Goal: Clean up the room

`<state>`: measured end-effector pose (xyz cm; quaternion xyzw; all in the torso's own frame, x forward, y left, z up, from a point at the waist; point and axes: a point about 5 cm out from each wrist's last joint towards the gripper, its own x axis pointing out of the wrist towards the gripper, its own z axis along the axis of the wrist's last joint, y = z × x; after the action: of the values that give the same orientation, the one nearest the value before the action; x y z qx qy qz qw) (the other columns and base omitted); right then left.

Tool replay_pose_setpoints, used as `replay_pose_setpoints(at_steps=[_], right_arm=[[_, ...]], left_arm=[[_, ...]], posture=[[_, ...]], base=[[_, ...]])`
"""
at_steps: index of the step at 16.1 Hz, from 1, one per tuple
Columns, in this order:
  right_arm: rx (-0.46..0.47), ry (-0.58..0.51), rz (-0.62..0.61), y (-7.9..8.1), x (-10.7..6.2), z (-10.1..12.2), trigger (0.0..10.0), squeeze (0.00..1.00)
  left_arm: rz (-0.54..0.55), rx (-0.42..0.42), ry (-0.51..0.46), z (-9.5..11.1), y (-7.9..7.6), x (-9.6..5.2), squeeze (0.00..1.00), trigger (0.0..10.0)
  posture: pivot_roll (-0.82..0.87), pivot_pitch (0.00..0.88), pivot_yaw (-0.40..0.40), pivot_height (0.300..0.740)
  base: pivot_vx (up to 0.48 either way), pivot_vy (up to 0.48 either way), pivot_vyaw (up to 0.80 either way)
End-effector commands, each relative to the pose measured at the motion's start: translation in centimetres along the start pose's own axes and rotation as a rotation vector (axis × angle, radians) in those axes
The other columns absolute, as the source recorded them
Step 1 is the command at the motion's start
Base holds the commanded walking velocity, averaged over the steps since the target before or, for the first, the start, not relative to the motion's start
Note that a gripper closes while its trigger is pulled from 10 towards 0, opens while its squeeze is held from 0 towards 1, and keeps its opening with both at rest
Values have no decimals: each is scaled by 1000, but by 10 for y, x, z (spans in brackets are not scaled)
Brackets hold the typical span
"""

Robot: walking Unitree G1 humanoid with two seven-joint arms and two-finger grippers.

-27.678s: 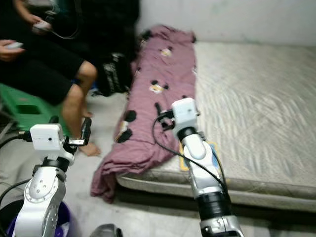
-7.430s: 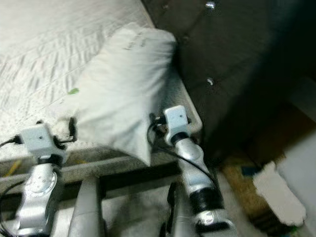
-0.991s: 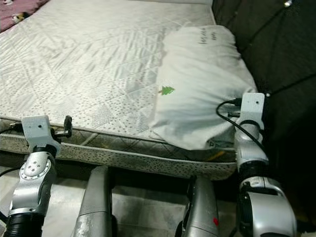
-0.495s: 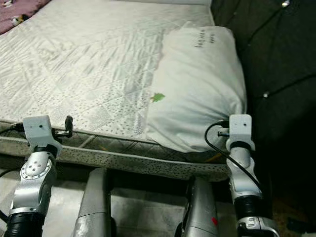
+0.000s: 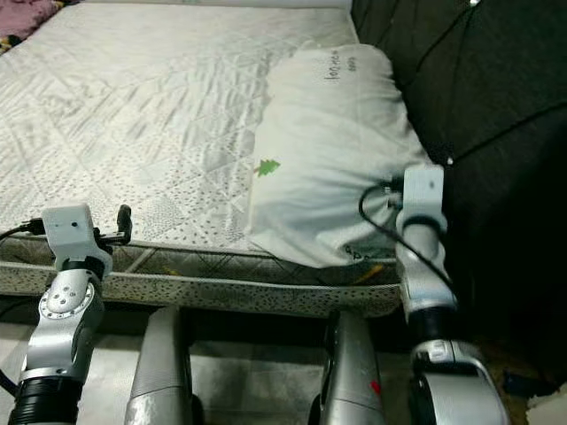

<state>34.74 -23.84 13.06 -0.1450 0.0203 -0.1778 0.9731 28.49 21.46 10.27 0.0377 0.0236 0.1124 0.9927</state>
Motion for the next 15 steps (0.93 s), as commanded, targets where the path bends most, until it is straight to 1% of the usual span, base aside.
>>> replay_pose_setpoints(at_steps=[1,2,3,4,5,6,7,8,10,11,12,13,14,15], right_arm=[[28,-61,-25,0,5,20,10000,1000],[31,-64,-24,0,4,21,10000,1000],[10,-63,13,6,-1,16,10000,1000],[-21,-4,71,14,-11,-3,10000,1000],[-12,120,107,18,-23,-29,10000,1000],[-10,213,128,18,-32,-47,10000,1000],[-10,242,127,17,-36,-54,10000,1000],[-18,267,130,10,-46,-62,10000,1000],[-47,200,143,0,-52,-56,10000,1000],[-99,93,178,-2,-57,-42,10000,1000],[-124,35,191,-3,-59,-33,10000,1000],[-171,-92,202,-5,-62,-13,10000,1000],[-187,-147,193,-6,-62,-2,10000,1000],[-191,-225,182,-5,-60,18,10000,1000]], left_arm=[[12,0,-1,0,2,1,0,10000],[13,0,-1,0,2,1,0,10000],[11,2,1,0,1,1,0,10000],[4,5,4,-1,-1,2,0,10000],[1,5,7,-1,-2,2,0,10000],[0,3,8,-1,-2,3,0,10000],[1,2,8,-1,-2,4,0,10000],[6,1,11,-1,-1,4,0,10000],[9,1,8,-2,0,3,0,10000],[6,2,2,-2,-1,4,0,10000],[8,-2,-3,-1,-2,4,0,10000],[14,-7,-17,1,-2,5,0,10000],[19,-5,-24,2,-2,5,0,10000],[30,-3,-26,3,-1,6,0,10000]], posture=[[123,0,-14,485],[123,0,-14,485],[123,0,-14,485],[113,0,-13,485],[112,0,-14,485],[110,0,-14,485],[109,0,-15,485],[103,0,-15,485],[95,0,-15,485],[89,0,-16,485],[84,0,-17,485],[79,0,-16,485],[78,0,-15,485],[74,0,-14,485]], base=[[0,0,0],[0,0,0],[0,0,0],[0,0,0],[0,0,0],[0,0,0],[0,0,0],[0,0,0],[0,0,0],[0,0,0],[0,0,0],[0,0,0],[0,0,0],[0,0,0]])
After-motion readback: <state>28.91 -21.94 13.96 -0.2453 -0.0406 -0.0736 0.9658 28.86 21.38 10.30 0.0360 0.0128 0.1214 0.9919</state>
